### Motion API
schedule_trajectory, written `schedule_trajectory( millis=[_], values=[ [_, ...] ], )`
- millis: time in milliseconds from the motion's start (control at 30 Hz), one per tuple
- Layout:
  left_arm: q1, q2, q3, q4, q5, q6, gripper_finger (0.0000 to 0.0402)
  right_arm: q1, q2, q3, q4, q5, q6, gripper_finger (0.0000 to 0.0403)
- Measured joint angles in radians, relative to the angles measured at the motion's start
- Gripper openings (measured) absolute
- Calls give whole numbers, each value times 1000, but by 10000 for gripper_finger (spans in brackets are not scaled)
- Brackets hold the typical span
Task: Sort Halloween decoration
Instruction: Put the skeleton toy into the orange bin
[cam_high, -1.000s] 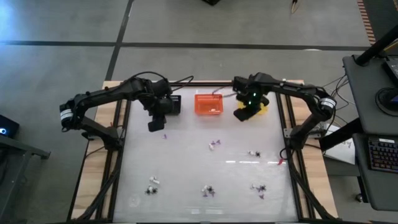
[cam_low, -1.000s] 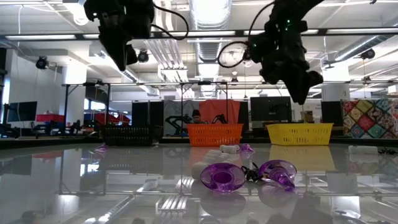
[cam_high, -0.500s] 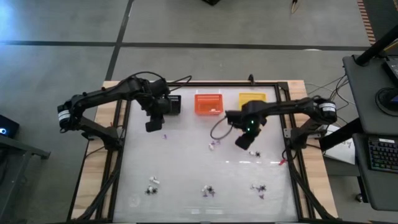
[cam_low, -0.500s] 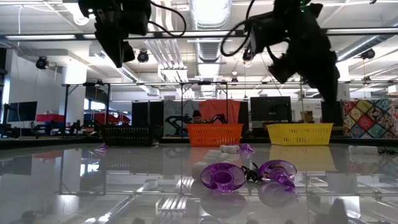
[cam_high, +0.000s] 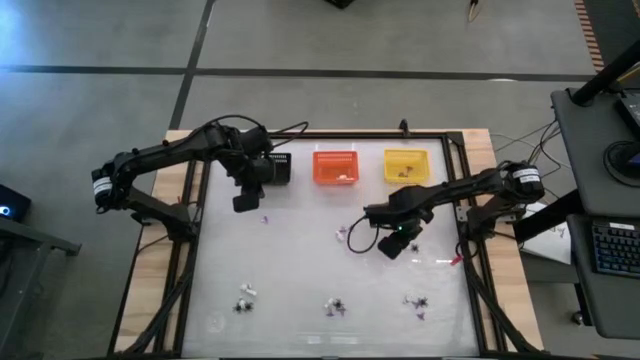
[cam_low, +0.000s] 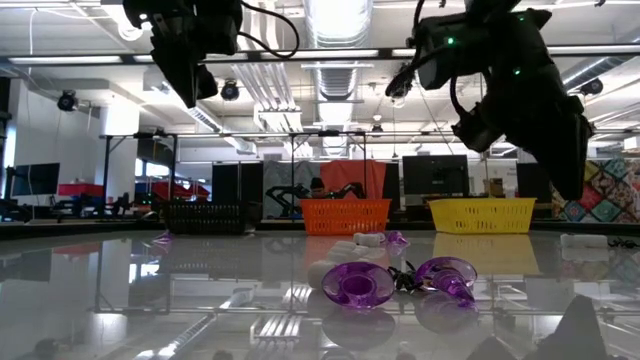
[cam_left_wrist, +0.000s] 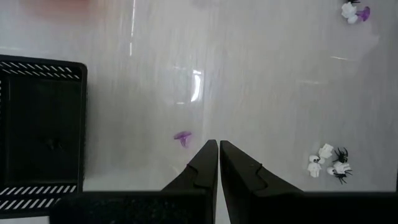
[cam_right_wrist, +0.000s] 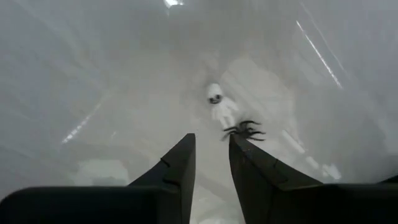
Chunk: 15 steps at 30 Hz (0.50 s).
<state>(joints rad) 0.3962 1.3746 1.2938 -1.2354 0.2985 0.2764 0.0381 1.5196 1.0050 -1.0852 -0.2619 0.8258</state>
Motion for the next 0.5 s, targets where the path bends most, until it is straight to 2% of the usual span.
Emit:
schedule_trajectory(
  millis=[267,500],
  values=[
    [0,0,0,-12,0,4,0,167,0,16,14,-8,227,140],
    [0,0,0,-11,0,4,0,319,0,16,150,-2,657,153]
  ],
)
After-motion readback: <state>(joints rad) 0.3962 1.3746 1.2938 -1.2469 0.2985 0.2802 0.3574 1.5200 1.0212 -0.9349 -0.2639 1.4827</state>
